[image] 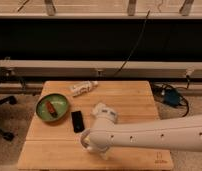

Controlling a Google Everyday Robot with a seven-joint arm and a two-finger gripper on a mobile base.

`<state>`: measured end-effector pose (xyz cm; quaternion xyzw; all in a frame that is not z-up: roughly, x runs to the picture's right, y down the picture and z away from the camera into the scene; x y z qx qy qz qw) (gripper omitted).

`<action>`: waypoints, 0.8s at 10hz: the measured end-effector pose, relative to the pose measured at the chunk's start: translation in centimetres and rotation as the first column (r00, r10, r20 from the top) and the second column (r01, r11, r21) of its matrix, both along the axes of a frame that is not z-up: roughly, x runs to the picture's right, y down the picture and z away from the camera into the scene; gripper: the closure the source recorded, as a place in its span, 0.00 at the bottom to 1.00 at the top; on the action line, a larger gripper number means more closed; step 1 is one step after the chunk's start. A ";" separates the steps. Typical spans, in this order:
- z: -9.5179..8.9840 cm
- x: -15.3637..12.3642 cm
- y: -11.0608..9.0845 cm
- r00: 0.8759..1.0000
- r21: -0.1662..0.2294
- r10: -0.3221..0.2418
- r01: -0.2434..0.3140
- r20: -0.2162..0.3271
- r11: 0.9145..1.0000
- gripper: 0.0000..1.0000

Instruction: Pick up the ceramic cup

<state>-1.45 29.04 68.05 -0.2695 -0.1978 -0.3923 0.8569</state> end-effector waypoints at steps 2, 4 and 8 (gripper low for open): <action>0.2 0.0 0.2 1.000 0.004 -0.004 0.004 -0.006 1.000 0.65; 0.3 0.1 0.2 1.000 -0.003 -0.003 0.003 0.003 1.000 0.82; -1.0 1.5 -3.0 1.000 0.003 -0.008 0.008 0.013 1.000 1.00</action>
